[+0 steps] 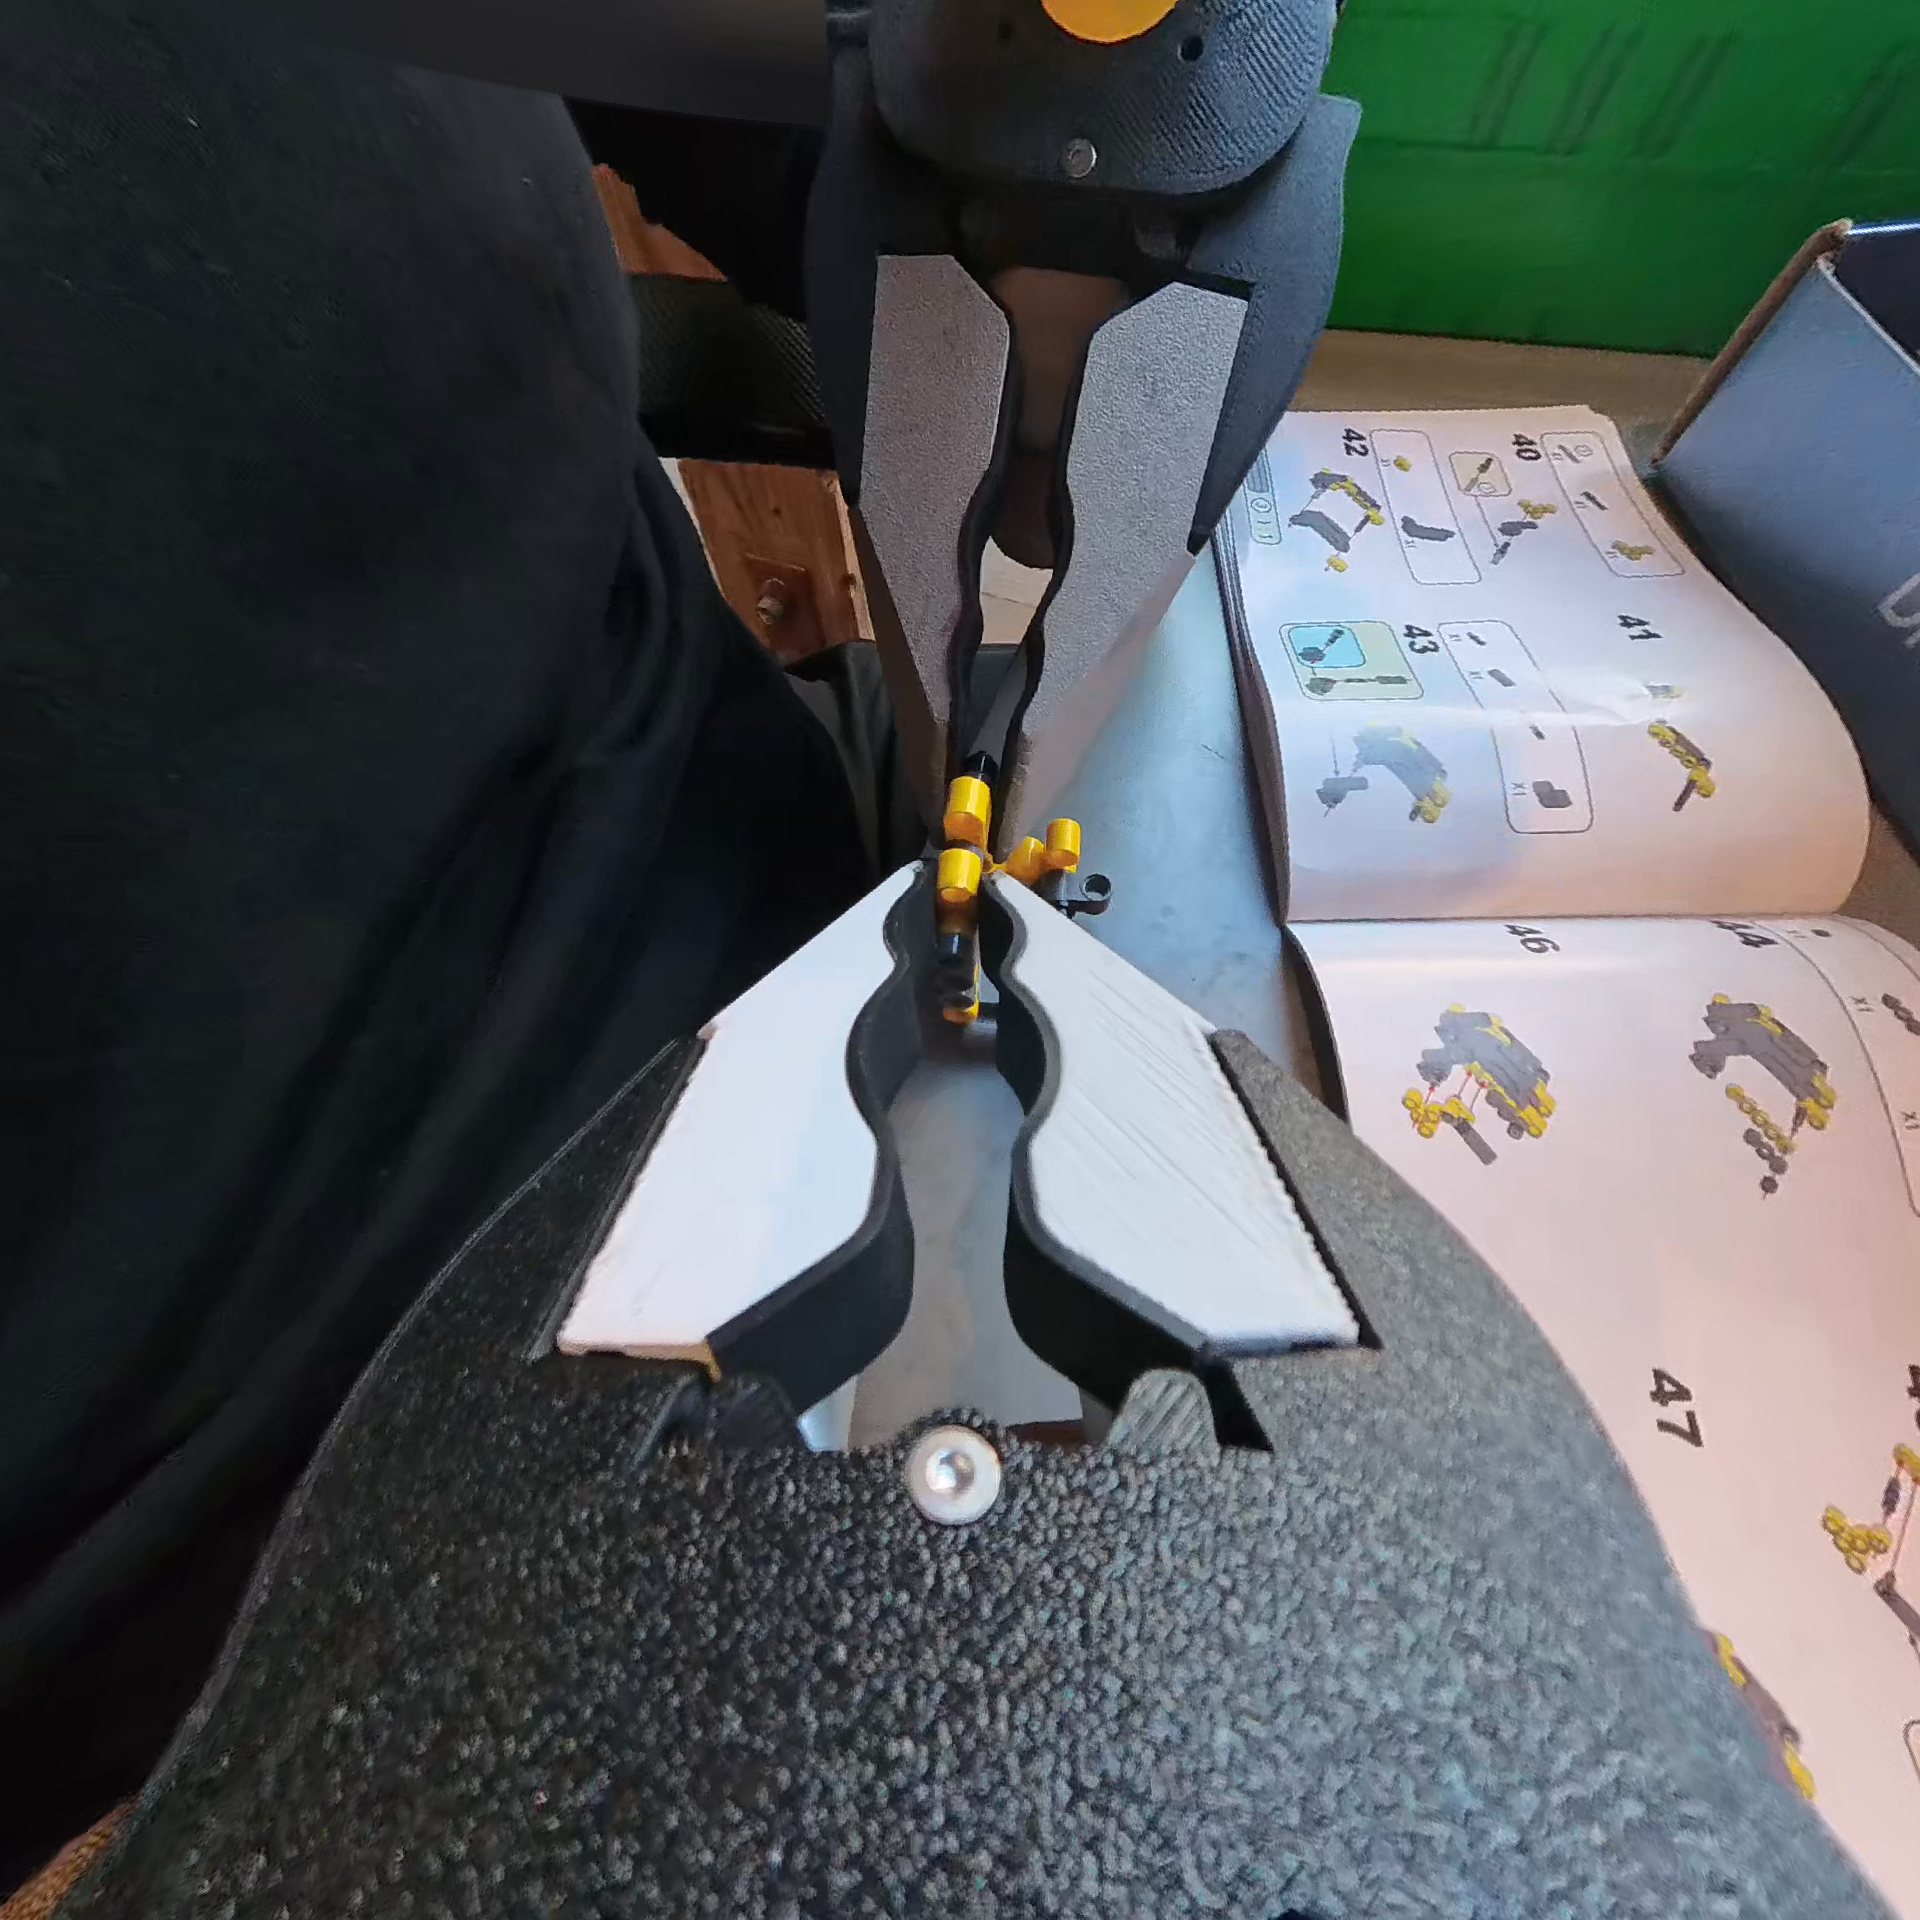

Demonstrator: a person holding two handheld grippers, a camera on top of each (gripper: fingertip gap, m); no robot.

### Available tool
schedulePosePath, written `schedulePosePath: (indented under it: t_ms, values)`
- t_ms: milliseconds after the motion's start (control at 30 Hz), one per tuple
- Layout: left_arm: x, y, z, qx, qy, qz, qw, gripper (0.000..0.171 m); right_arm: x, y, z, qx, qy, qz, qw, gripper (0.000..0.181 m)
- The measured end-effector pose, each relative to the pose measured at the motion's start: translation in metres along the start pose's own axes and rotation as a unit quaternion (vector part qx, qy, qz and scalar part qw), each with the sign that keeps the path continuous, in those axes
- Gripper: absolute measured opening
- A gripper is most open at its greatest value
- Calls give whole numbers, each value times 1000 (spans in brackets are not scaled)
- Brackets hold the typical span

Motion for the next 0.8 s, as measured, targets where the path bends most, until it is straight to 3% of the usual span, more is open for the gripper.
schedulePosePath:
  t_ms: [200,467,800]
  values:
    - [0,0,0,-3,-13,-2,1000,3,2,1,1,-12,19,1,1000,5]
    - [4,1,-2,-37,-60,-3,997,4,1,7,-8,-152,3,-58,987,7]
    - [6,-1,-6,-79,-63,-1,995,3,7,7,-19,-252,-57,-109,960,8]
Point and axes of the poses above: each gripper's, where its closed fingertips meet, x out along the fingers, y out of its top, z = x × y across the jaws, the point moved 9 cm from there along -x, back along the fingers, and after that the axes turned 11 degrees about -x, right-handed, at the moved point
